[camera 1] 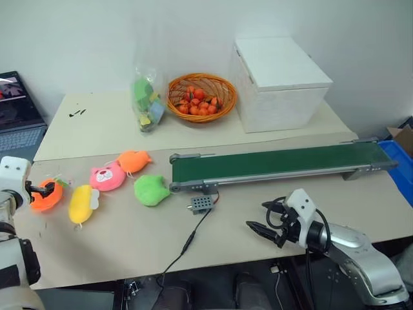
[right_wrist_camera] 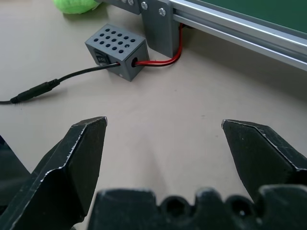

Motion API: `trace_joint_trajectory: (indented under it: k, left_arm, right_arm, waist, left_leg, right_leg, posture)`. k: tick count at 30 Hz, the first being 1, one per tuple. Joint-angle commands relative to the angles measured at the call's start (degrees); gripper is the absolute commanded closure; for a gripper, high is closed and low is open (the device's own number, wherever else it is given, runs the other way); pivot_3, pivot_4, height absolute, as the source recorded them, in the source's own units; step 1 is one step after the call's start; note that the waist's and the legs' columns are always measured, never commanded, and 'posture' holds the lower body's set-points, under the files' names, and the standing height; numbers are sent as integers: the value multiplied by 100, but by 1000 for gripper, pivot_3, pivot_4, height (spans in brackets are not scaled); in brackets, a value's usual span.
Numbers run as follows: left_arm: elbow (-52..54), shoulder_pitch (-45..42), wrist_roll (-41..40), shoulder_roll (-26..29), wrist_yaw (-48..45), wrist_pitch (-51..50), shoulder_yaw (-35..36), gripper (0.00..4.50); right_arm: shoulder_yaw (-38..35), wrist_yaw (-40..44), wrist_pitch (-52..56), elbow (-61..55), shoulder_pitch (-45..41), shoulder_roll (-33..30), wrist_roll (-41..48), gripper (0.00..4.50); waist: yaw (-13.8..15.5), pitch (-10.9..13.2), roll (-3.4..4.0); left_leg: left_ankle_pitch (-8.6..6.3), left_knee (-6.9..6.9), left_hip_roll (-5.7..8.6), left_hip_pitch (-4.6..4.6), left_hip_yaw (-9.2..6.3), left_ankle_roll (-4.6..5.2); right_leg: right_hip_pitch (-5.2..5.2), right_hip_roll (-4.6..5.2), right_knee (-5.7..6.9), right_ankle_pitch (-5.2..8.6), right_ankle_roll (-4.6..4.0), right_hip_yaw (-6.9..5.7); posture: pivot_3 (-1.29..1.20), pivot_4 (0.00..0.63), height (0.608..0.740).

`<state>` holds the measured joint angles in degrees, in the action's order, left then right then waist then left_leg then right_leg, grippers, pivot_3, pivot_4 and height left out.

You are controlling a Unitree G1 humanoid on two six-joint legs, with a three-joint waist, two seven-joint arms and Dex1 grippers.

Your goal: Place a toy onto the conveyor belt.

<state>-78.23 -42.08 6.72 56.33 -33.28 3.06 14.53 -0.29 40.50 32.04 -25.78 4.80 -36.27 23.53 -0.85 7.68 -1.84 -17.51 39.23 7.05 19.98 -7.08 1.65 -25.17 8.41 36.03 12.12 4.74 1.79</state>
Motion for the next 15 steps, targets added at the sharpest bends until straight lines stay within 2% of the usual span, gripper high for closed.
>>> trace_joint_trajectory:
  k: [1,15]
  left_arm:
    - [3,-58,191,235,5,-184,-155,47]
    - [-42,195,253,-211,546,-334,-150,47]
  right_arm:
    - [-105,-45,-96,-144,5,30,11,0]
    - [-906,-248,181,-954,905,-129,276,0]
  waist:
    - [-24,0,0]
    - [7,0,0]
  left_leg:
    - [0,0,-1,0,2,0]
    - [-1,5,-2,-2,4,1]
  right_leg:
    - [-2,0,1,0,0,1]
    - [-1,-1,-1,0,0,2]
  posture:
    - [0,150,740]
    - [0,150,740]
